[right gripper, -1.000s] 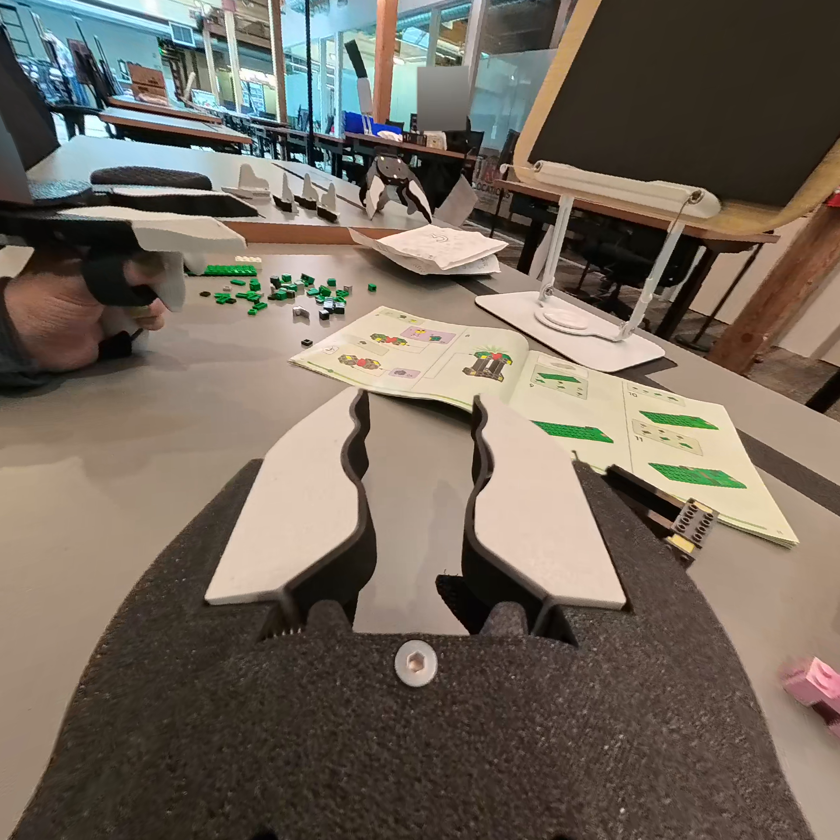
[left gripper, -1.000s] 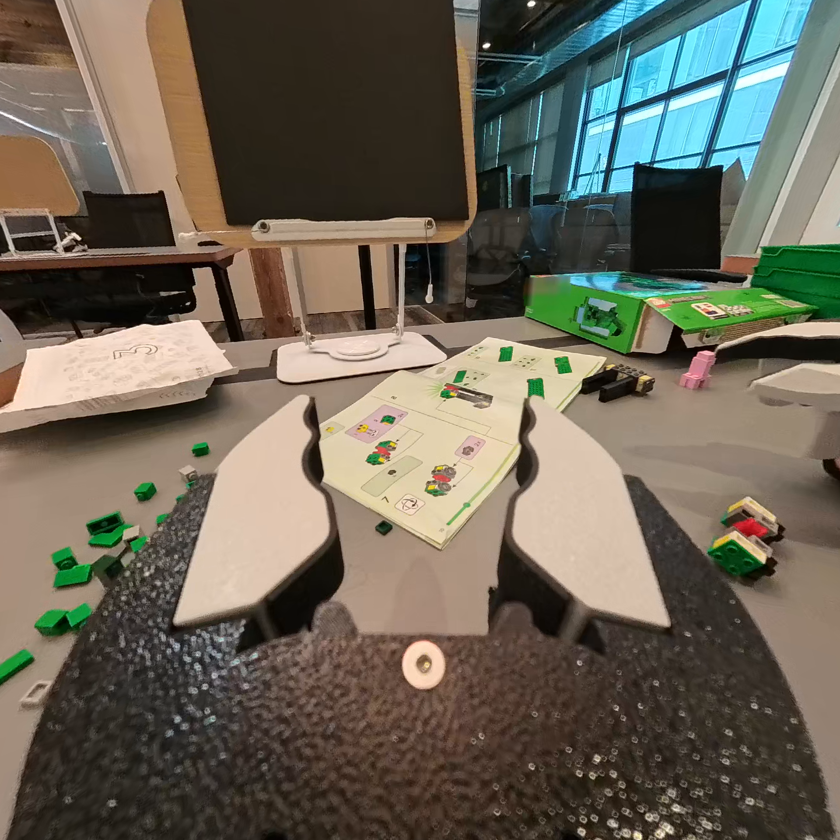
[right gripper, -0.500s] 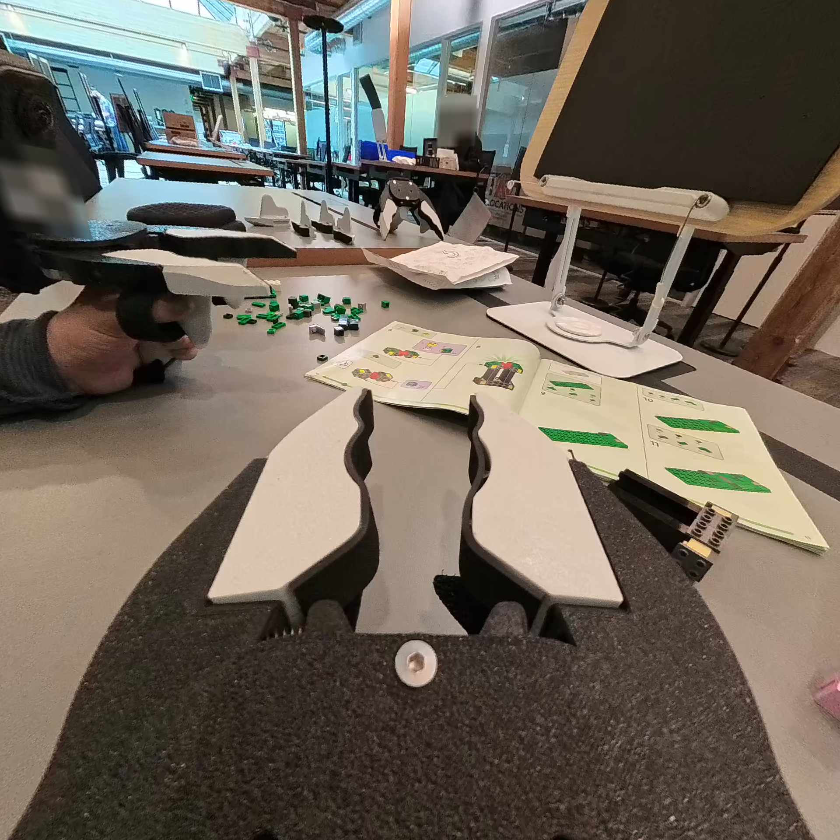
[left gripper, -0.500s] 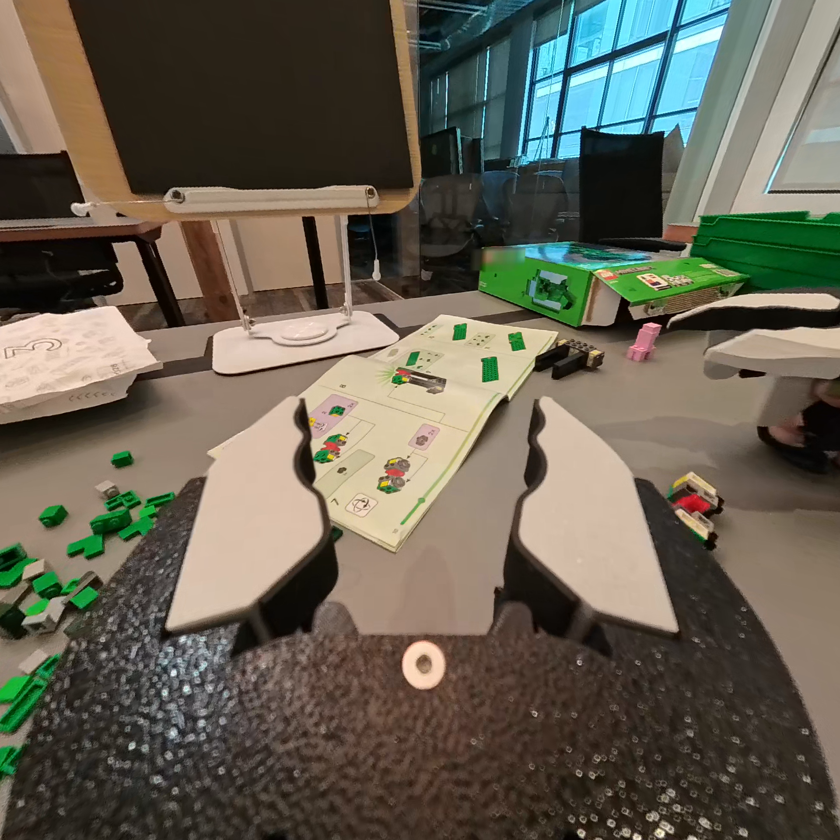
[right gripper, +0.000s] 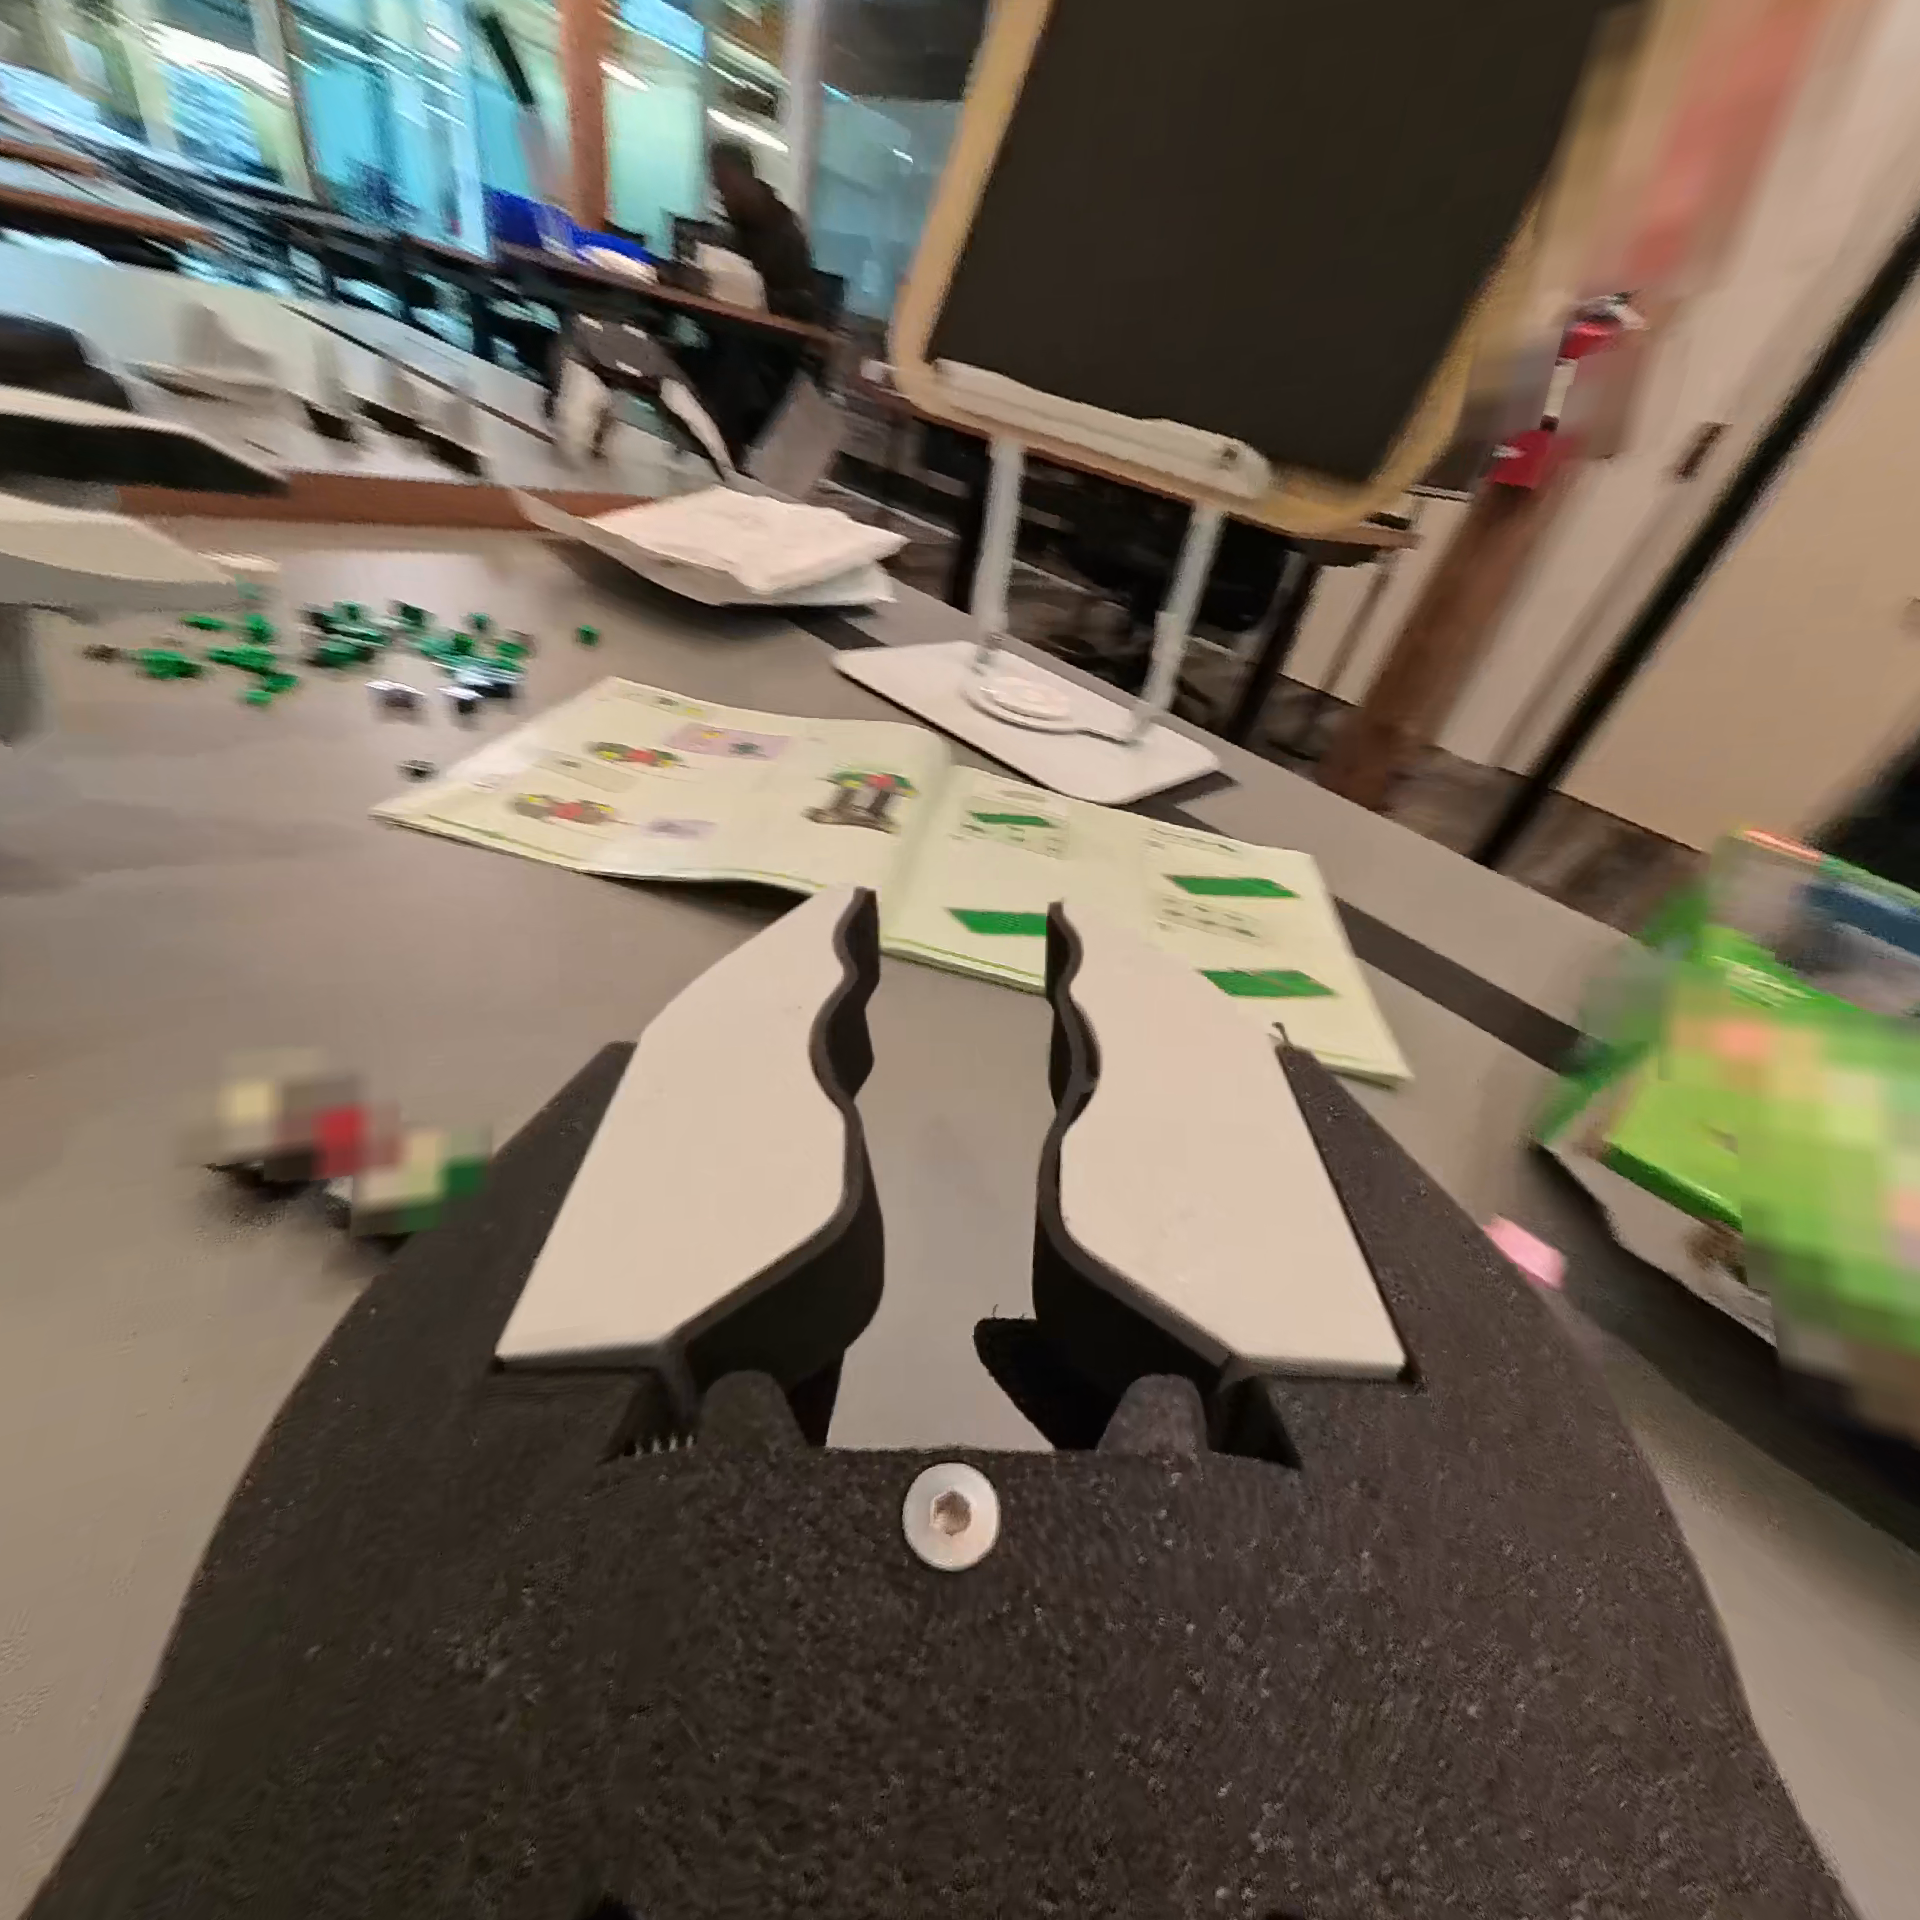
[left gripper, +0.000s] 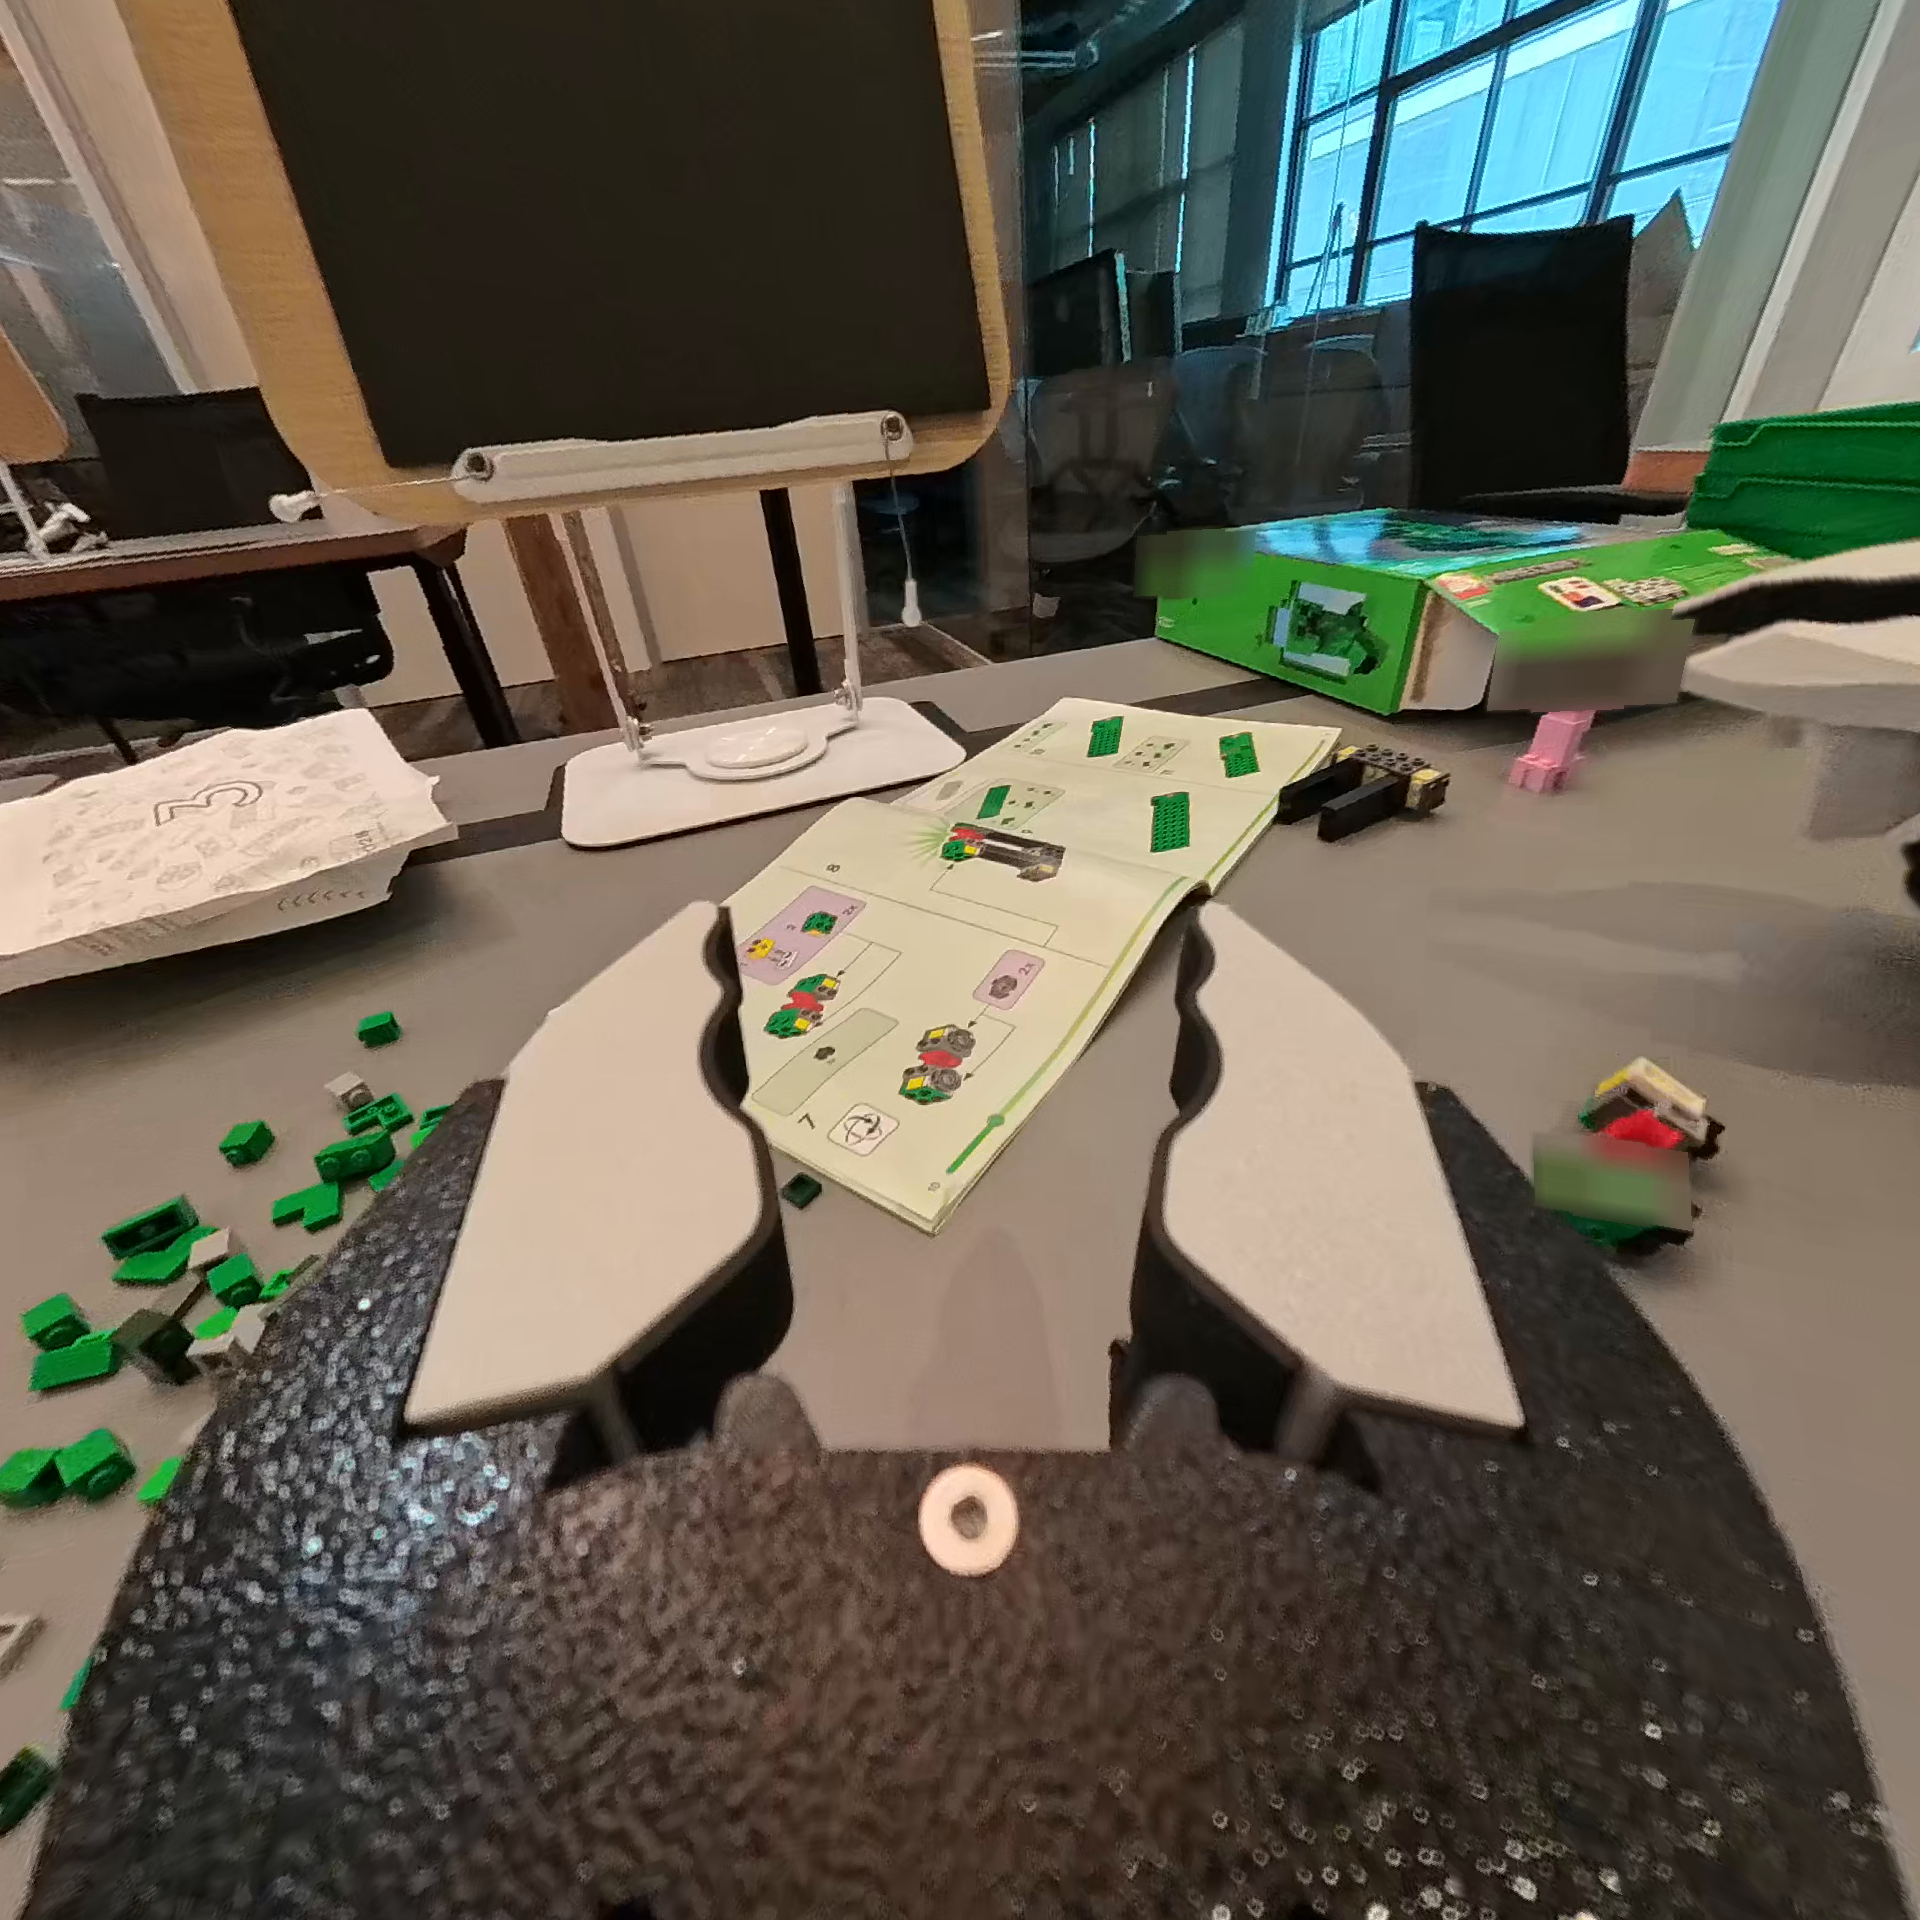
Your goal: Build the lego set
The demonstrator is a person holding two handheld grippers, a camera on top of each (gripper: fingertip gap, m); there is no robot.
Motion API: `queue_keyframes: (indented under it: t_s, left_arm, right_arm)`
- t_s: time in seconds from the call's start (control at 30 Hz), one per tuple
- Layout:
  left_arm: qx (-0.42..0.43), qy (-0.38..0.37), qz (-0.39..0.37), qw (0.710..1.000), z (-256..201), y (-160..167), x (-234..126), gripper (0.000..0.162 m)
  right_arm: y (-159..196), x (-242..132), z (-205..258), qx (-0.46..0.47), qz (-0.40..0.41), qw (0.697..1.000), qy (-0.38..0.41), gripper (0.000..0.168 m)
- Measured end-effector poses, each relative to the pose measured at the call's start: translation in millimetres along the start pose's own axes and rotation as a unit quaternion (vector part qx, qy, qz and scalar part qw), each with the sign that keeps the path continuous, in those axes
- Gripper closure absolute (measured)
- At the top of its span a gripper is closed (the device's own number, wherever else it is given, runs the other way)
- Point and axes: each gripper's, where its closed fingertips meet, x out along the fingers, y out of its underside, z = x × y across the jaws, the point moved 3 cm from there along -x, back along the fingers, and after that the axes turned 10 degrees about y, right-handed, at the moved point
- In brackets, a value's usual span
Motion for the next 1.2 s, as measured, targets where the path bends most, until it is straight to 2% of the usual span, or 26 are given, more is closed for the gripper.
queue_keyframes:
  t_s: [0.13,0.23,0.33,0.43,0.53,0.67,0.77,0.83,0.9,1.07,1.2]
  left_arm:
    - [0.01,0.004,0.004,1.0,-6.5,0.7,1.9,0.082]
    - [0.019,0.011,0.009,1.0,-10.3,1.6,3.7,0.083]
    - [0.025,0.011,0.011,1.0,-10.9,2.5,3.9,0.084]
    - [0.023,0.012,0.01,1.0,-10.1,2.7,4.4,0.084]
    - [0.031,0.014,0.012,0.999,-11.6,3.0,5.5,0.085]
    - [0.045,0.024,0.021,0.998,-15.8,4.3,8.8,0.085]
    - [0.051,0.034,0.024,0.998,-18.8,5.0,10.2,0.085]
    - [0.053,0.04,0.027,0.997,-20.3,5.5,10.8,0.085]
    - [0.053,0.046,0.027,0.997,-21.8,5.7,11.4,0.086]
    - [0.052,0.066,0.028,0.996,-26.0,6.0,14.3,0.086]
    - [0.056,0.076,0.031,0.995,-28.9,6.8,16.0,0.086]
  right_arm:
    - [9.3,-1.8,-29.1,0.017,0.034,0.998,0.056,0.138]
    - [15.5,-1.6,-34.7,0.032,0.052,0.996,0.061,0.138]
    - [22.5,6.0,-30.6,0.001,0.101,0.995,0.024,0.135]
    - [22.1,18.5,-29.8,-0.101,0.14,0.984,-0.047,0.132]
    - [21.6,37.3,-32.4,-0.222,0.199,0.938,-0.178,0.13]
    - [34.9,73.8,-42.8,-0.292,0.318,0.852,-0.297,0.123]
    - [52.9,83.3,-54.9,-0.342,0.412,0.769,-0.349,0.119]
    - [57.3,84.0,-71.0,-0.367,0.455,0.73,-0.353,0.116]
    - [56.1,84.9,-78.1,-0.362,0.455,0.723,-0.374,0.115]
    - [67.8,95.0,-79.7,-0.356,0.476,0.703,-0.39,0.09]
    - [81.9,100.2,-77.2,-0.372,0.497,0.678,-0.394,0.094]
